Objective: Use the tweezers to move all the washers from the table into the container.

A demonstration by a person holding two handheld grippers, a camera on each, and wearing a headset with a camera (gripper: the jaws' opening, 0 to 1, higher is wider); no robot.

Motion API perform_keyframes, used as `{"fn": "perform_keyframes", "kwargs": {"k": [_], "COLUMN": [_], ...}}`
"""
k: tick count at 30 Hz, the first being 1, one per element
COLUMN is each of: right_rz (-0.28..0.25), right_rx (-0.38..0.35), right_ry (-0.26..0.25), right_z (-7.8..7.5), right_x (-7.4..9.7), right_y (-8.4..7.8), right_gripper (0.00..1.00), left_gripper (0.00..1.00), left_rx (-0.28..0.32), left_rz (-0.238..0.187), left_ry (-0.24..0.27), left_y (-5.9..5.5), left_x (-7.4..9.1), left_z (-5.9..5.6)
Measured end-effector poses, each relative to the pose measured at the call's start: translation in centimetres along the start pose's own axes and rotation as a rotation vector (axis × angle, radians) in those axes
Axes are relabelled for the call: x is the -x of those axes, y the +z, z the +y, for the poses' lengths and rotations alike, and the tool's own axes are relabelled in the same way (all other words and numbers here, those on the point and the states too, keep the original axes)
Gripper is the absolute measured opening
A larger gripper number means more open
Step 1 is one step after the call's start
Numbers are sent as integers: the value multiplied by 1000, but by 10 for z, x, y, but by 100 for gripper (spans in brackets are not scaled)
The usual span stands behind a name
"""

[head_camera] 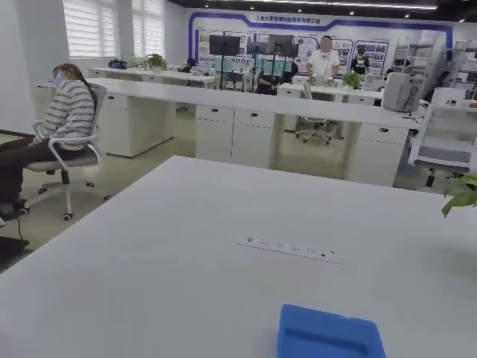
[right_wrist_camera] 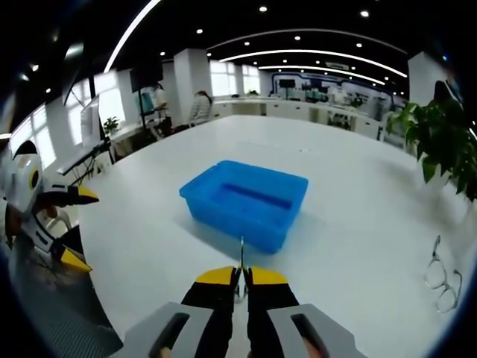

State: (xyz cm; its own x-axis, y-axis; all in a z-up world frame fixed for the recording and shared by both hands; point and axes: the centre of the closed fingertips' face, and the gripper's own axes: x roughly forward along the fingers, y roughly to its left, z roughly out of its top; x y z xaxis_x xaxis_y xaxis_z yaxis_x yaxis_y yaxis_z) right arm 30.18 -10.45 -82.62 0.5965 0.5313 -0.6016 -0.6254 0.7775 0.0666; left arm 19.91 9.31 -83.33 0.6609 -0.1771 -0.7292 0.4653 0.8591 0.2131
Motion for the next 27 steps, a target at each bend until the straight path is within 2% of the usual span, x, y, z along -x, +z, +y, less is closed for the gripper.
{"fn": "perform_keyframes", "kwargs": {"k": [10,27], "right_rz": [-22,-31], "right_rx": [-12,-11], "right_ry": [1,7], "right_z": [-2,-4], "right_x": [6,17], "right_y": [13,34], "right_gripper": [1,1], "left_gripper": [84,84], "left_rx": [0,13], "left_rz": [-5,-25], "left_ry": [-2,9], "left_y": [1,4], "left_x": [0,2], "left_z": [0,3]}}
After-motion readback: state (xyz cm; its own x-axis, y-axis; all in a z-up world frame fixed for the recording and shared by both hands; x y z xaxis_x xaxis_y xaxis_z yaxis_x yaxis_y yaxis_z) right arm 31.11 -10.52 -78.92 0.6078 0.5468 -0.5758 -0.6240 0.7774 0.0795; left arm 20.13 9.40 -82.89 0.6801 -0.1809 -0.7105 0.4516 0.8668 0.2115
